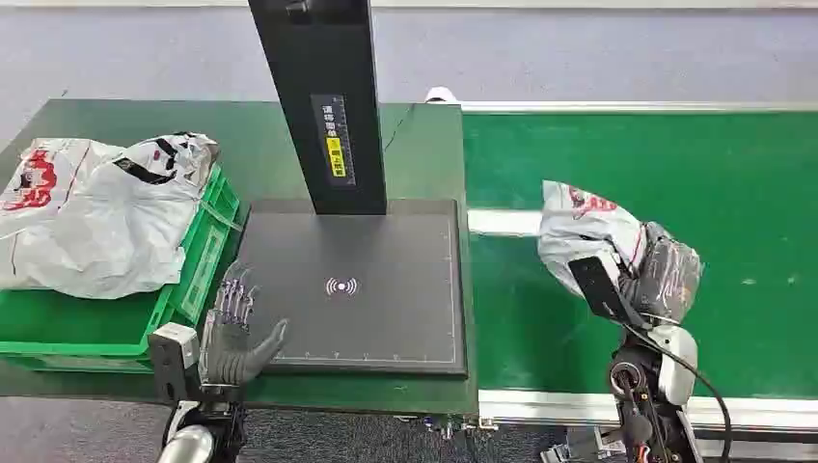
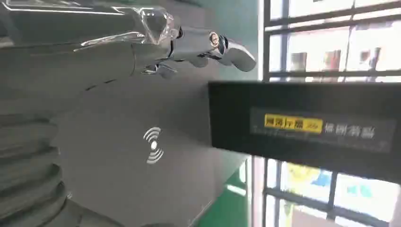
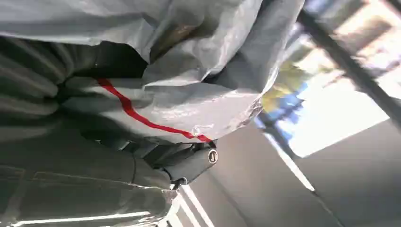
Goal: Moved the parcel from conveyor to table for the left to box.
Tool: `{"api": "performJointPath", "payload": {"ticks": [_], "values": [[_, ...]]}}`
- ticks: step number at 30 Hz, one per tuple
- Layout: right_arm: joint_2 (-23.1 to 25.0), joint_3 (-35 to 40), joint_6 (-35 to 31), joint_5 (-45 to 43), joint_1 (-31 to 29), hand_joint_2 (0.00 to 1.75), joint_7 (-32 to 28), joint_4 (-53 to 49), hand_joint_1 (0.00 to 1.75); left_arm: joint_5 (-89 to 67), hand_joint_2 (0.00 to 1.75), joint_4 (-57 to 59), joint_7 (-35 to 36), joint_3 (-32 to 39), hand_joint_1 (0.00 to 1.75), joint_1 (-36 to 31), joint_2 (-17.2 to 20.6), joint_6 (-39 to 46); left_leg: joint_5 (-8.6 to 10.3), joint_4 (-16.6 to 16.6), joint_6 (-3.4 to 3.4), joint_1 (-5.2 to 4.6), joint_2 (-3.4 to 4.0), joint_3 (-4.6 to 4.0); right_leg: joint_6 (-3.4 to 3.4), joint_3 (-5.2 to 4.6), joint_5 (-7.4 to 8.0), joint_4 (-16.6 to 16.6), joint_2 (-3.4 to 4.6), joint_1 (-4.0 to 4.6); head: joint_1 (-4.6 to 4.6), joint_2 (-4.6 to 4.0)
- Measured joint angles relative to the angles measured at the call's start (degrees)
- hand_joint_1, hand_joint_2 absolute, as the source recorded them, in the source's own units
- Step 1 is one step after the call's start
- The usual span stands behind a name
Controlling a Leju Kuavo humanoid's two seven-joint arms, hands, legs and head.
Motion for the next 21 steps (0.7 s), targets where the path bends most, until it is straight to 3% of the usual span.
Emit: {"api": "performJointPath", "payload": {"ticks": [3, 8, 15, 18, 21], "values": [[1.41, 2.66, 1.25, -0.53, 1.28, 1.75, -4.24, -4.15, 1.75, -1.89, 1.75, 0.00, -1.43, 0.00, 0.00, -0.10, 0.00, 2.59, 0.00, -0.01, -0.01, 0.02, 0.05, 0.02, 0.00, 0.00, 0.00, 0.00, 0.02, 0.02, 0.02, 0.00], [2.52, 13.15, 4.66, -1.62, 2.66, 1.75, -11.03, -9.94, 1.75, -6.97, 1.75, 0.00, -3.28, 0.02, 0.00, -0.62, 0.02, 9.21, 0.01, -0.01, -0.01, 0.02, 0.05, 0.02, -0.01, 0.00, 0.00, 0.00, 0.02, 0.03, 0.00, 0.00], [2.17, 22.26, 9.34, -3.11, 2.22, 1.75, -12.82, -10.68, 1.75, -6.23, 1.75, 0.00, -4.07, 0.00, 0.00, -1.07, 0.22, 9.34, 0.01, 0.00, -0.01, 0.01, 0.02, 0.00, 0.00, 0.02, 0.00, 0.00, 0.00, 0.02, 0.04, 0.00], [1.56, 25.26, 17.61, -4.97, 1.21, 1.75, -11.64, -10.22, 1.75, -3.80, 1.75, 0.00, -4.68, 0.02, 0.00, -1.61, 0.31, 9.73, 0.01, 0.00, -0.01, 0.01, 0.04, 0.01, -0.01, 0.01, 0.00, 0.00, 0.01, 0.02, 0.02, 0.00], [1.12, 30.09, 31.64, -7.76, -0.36, 1.75, -8.80, -7.01, 1.75, -3.72, 1.75, 0.46, -5.31, -0.09, 0.00, -2.63, 0.31, 13.04, 0.02, 0.00, -0.02, 0.02, 0.02, 0.02, -0.01, 0.01, 0.00, 0.00, 0.01, 0.03, 0.02, 0.00]]}}
